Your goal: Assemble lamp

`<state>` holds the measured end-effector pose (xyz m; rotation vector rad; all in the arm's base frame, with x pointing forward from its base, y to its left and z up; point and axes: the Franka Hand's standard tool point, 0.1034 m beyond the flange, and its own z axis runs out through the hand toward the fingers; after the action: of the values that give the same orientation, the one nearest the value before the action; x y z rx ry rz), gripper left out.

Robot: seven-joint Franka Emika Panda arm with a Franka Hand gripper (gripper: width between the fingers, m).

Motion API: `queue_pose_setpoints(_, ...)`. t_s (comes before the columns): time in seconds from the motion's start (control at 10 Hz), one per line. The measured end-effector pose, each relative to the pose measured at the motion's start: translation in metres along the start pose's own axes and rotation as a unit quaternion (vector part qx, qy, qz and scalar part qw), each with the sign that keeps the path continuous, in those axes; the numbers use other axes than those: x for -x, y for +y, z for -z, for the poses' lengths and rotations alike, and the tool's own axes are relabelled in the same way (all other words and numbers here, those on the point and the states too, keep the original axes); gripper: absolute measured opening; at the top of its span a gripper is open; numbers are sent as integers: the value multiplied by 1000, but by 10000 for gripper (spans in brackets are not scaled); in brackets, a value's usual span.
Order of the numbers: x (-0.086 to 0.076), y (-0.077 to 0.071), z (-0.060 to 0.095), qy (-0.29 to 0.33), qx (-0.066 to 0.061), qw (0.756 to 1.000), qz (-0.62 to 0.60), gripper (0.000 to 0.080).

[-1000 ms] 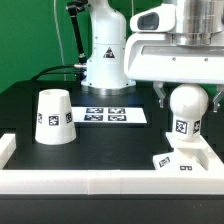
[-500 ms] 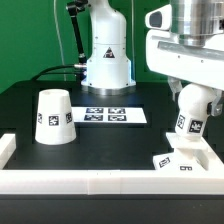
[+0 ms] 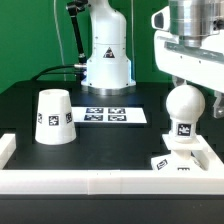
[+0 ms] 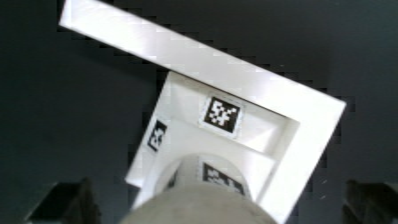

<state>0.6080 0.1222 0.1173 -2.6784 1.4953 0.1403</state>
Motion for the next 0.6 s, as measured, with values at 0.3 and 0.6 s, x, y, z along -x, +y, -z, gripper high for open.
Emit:
queue_pose_setpoints(0.3,-3,6,-3,0,3,991,133,699)
queue_pose_setpoints(0.6,-9,21,-7,8,2,963,268,699)
